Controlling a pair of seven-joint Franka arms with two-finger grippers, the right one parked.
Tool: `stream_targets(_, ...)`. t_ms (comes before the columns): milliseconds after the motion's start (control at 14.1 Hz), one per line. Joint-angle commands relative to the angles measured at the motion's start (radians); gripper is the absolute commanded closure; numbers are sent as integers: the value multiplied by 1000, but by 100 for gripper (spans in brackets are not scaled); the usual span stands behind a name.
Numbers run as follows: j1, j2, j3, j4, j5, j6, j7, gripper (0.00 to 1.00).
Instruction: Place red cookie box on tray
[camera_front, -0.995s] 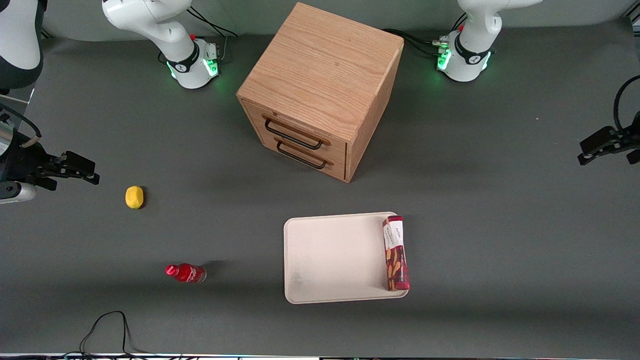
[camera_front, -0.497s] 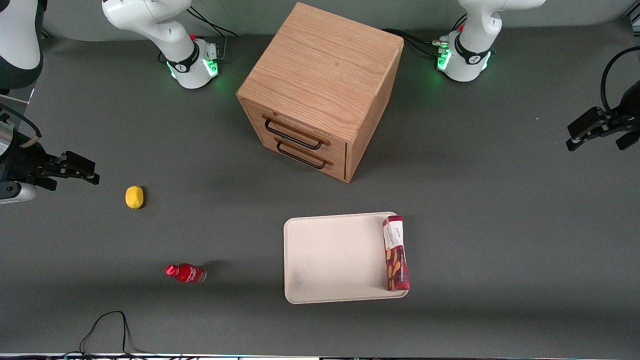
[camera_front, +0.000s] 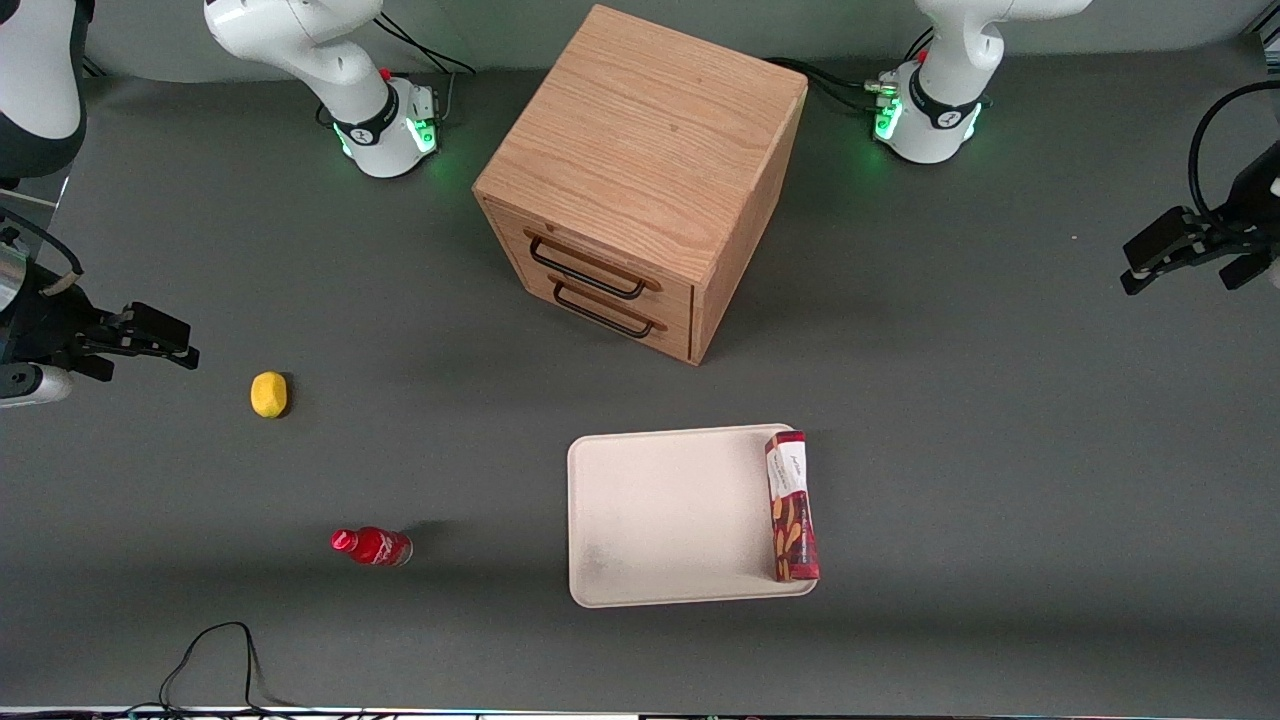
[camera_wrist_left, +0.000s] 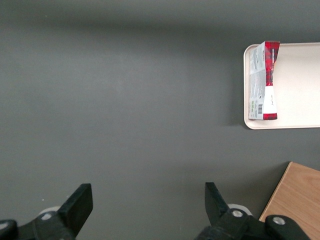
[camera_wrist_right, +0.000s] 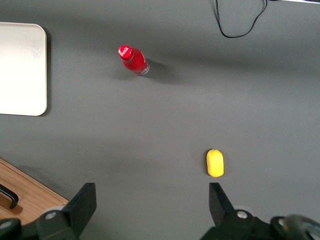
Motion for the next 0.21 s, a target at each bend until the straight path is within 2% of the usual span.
stream_targets(0, 2, 3, 6, 31, -2, -44, 1, 0)
stream_targets(142, 3, 3, 8, 31, -2, -52, 5, 0)
